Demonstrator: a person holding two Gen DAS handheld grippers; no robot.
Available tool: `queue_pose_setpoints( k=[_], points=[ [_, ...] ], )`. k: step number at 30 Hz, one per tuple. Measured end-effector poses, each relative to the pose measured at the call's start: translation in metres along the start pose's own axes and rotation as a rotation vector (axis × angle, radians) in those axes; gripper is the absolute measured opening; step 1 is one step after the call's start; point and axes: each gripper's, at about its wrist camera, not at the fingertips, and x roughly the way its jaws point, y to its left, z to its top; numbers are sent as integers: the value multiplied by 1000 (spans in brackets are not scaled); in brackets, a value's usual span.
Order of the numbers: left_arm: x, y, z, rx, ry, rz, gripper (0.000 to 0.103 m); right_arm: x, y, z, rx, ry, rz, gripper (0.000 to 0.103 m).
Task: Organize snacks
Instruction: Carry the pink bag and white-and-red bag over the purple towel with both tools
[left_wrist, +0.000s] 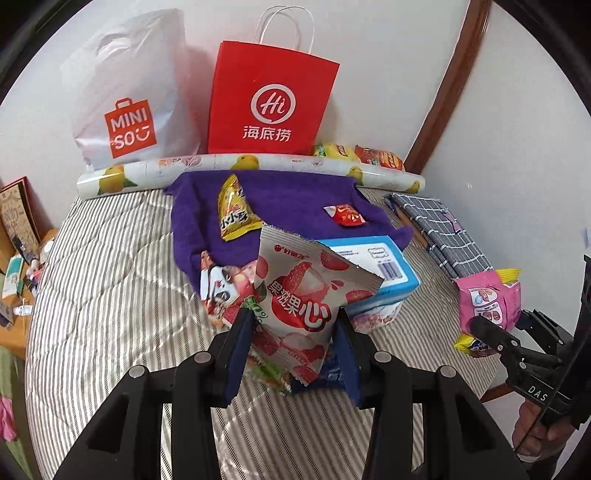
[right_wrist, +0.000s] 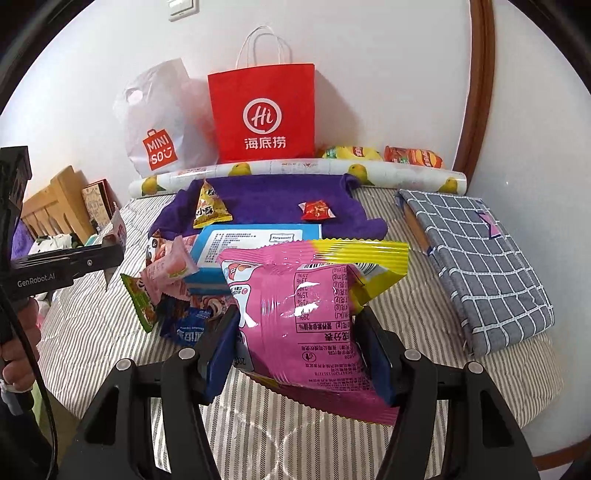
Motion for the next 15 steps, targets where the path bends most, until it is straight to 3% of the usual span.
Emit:
queue_pose_setpoints(
  k=[15],
  points=[
    [15,-18,33,16,-15,-57,42,5,-12,37,-2,-23,7,62]
  ],
)
